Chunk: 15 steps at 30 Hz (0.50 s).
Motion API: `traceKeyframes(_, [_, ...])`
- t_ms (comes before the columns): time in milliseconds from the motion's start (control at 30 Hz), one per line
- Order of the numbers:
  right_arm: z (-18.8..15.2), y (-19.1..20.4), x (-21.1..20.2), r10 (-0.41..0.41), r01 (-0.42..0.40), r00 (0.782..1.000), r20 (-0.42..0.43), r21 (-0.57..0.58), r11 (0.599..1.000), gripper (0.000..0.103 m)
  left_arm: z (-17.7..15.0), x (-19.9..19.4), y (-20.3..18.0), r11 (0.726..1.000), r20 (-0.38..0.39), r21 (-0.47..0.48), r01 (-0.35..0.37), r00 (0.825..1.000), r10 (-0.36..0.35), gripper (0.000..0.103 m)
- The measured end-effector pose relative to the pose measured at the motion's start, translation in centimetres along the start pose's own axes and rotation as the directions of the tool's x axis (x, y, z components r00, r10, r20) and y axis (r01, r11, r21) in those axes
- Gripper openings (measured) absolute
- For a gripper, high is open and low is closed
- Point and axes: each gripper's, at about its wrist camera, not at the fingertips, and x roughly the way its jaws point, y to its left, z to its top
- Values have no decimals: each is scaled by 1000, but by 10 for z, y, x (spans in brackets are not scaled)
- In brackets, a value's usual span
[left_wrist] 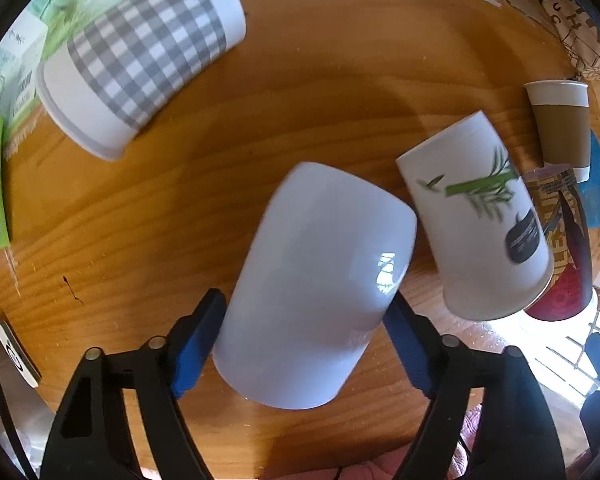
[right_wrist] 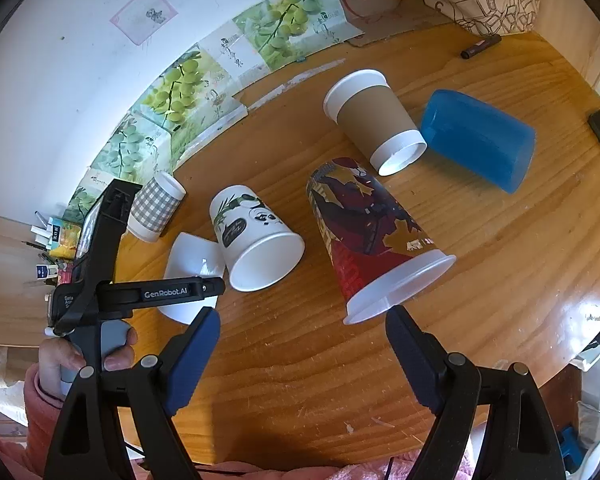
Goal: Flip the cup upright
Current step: 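Close the left gripper around the plain white cup's body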
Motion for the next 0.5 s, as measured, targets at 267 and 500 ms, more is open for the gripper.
traceKeyframes(267, [-7,-8,-10,7,-7,1000,8,-19,1000,85,-11,2,9,999,-18,-42,16,1000,-17,77])
traceKeyframes(500, [-12,-18,-24,29,-27,999,32,-59,998,85,-41,-3,7,997,-7,-77,30,1000,-30,76])
